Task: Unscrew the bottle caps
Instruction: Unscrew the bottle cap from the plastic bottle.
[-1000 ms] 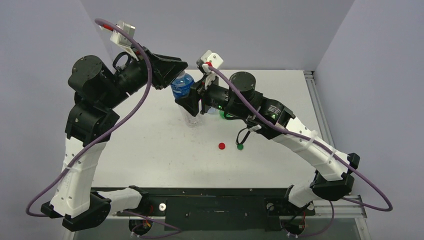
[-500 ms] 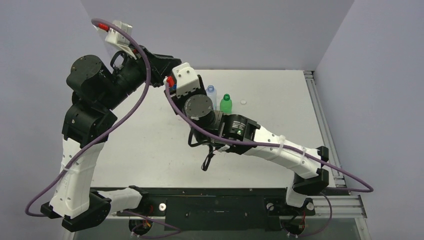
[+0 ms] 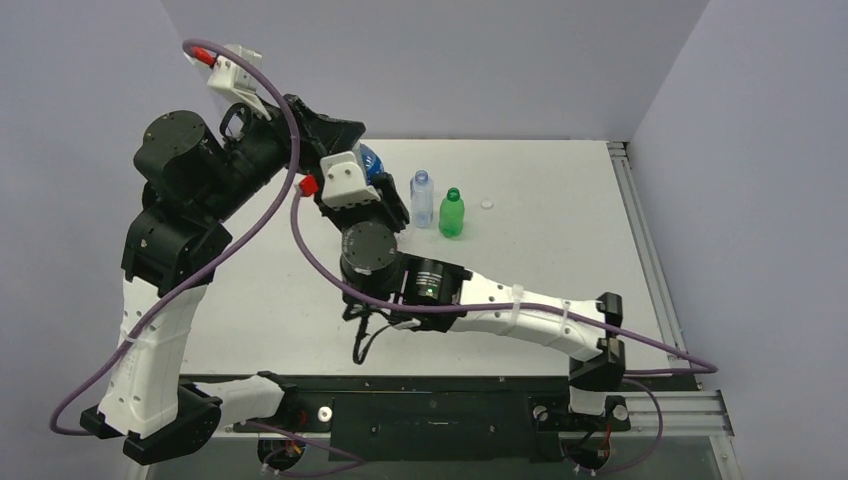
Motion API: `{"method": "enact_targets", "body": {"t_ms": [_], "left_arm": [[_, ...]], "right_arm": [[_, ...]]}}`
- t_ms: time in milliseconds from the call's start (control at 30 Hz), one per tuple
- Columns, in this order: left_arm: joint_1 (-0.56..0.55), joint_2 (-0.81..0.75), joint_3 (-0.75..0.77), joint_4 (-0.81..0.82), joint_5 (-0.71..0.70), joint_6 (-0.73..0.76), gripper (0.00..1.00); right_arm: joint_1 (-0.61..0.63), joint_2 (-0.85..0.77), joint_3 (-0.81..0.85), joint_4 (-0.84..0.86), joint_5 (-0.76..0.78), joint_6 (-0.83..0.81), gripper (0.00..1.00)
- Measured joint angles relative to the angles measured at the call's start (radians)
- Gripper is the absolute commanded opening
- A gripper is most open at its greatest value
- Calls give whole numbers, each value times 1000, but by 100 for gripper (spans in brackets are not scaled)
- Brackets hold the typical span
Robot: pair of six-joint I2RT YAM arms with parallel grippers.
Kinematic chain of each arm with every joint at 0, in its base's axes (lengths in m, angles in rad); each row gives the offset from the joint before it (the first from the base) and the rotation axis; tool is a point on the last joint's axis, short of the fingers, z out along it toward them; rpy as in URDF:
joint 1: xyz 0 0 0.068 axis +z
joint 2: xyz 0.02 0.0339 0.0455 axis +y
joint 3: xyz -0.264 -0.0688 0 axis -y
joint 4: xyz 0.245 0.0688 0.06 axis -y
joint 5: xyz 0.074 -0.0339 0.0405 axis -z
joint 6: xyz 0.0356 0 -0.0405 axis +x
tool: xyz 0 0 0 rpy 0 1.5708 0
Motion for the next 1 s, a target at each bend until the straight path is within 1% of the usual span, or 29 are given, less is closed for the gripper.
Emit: {"method": "enact_targets", "body": {"t_ms": [33,67,133,200,267,333,400,467,567,633,733,833,900,967,1000], "left_arm": [[7,0,-2,-1,-1,6,98],[19,0,-8,4,1,-4,97],[24,0,-12,22,43,-9,97],[19,-5,-16,59,115,-24,97],[24,-15,-24,104,186,-51,97],[32,-29,-40,164,264,-92,97],[36,-44,-62,233,347,-144,97],[40,-54,-84,317,429,-211,97],[44,-53,-93,423,534,-302,97],[44,-49,-94,468,580,-340,96],[44,-45,-97,515,628,-377,96],[44,-39,-98,541,659,-400,97],[44,-34,-100,555,679,-413,99],[44,-29,-102,565,702,-426,91],[44,-26,-102,572,715,-434,83]], "right_arm": [[-2,-27,-32,-1,-26,44,0],[-6,-71,-79,-16,-64,80,0],[-27,-184,-196,-65,-218,169,0],[-108,-320,-314,-105,-466,283,0],[-241,-431,-396,-106,-747,397,0],[-388,-507,-433,-92,-1038,520,0],[-493,-536,-435,-37,-1305,649,0],[-533,-537,-435,45,-1555,767,0],[-533,-509,-440,159,-1867,927,0],[-522,-481,-450,232,-2007,1017,0],[-510,-439,-455,296,-2149,1112,0],[-499,-419,-457,297,-2231,1143,0],[-491,-417,-455,269,-2266,1134,0],[-491,-411,-439,232,-2292,1114,0],[-491,-407,-431,223,-2298,1107,0]]}}
